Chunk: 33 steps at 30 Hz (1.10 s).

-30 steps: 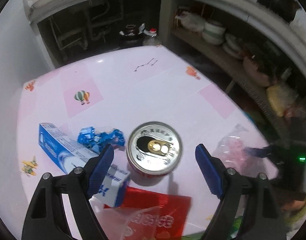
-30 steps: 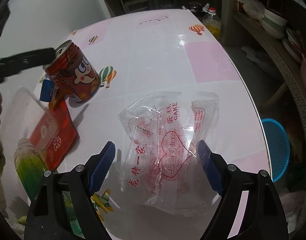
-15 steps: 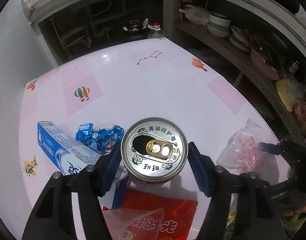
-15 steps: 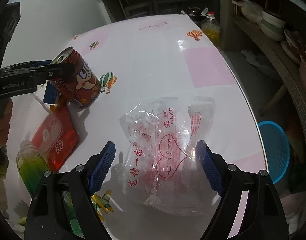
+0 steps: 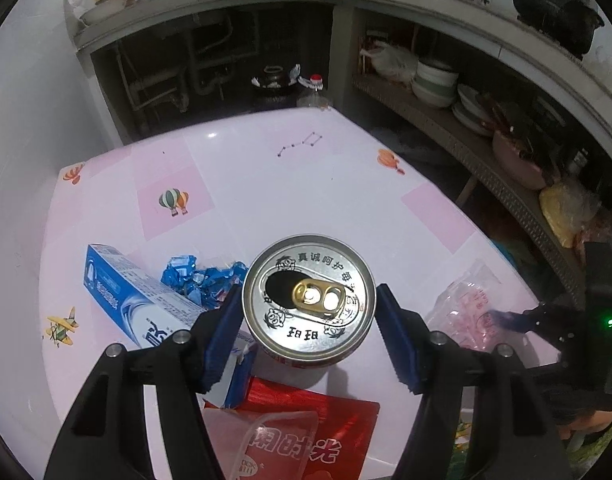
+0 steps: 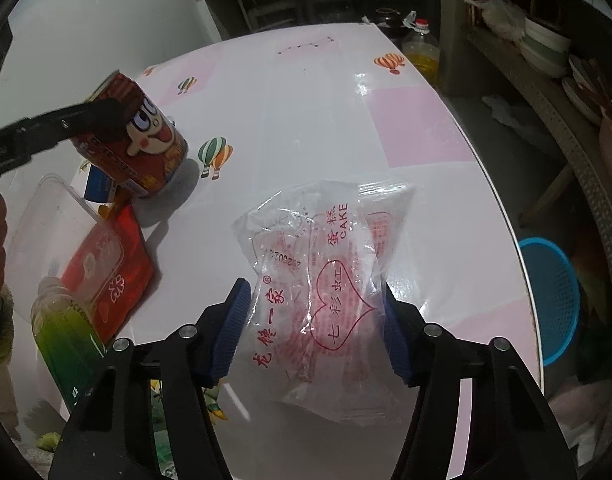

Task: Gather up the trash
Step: 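Lift the red can and cake bag and carry them toward the blue basket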

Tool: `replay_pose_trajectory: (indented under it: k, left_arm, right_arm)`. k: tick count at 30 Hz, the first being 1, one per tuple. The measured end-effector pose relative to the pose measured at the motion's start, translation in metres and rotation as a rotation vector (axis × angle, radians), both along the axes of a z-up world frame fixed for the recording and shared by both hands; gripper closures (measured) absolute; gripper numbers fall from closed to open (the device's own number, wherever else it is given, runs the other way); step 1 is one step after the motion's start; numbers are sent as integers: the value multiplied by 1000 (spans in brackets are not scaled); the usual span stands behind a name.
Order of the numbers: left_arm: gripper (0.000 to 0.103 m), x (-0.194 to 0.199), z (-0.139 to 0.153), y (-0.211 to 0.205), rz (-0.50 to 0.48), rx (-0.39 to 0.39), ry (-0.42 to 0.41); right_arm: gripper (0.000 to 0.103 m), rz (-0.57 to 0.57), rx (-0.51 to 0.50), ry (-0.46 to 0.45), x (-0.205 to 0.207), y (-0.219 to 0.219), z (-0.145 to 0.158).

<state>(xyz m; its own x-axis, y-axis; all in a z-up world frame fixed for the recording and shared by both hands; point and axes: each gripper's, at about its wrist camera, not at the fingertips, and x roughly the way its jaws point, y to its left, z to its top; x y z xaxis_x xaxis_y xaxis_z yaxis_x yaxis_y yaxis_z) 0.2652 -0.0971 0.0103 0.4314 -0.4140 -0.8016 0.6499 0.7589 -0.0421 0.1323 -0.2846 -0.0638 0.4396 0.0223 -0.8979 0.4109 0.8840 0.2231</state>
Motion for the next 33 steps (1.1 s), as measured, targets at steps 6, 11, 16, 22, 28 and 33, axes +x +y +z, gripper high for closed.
replay_pose_trajectory:
  k: [6,11,16,22,28,33]
  left_arm:
    - [39,-9,14,11,12,-45,-25]
    - [39,-18,25,21,26,-78,-44]
    - [39,-27,35,28,32,-106,-65]
    - [39,-38,45,35,41,-142,-75]
    - [39,-50,53,38,37,-160,-92]
    - [39,-59,59,36,25,-173,-106]
  right_arm:
    - [35,13,-26,9,4,3,-1]
    - [46,16,-67,19,8,5,-5]
    - [62,1,-50,9,6,3,-3]
    - [79,-32,-7,-21,1,-3,2]
    - [84,-57,12,-54,-6,-6,12]
    - [86,-69,11,-81,-10,-6,21]
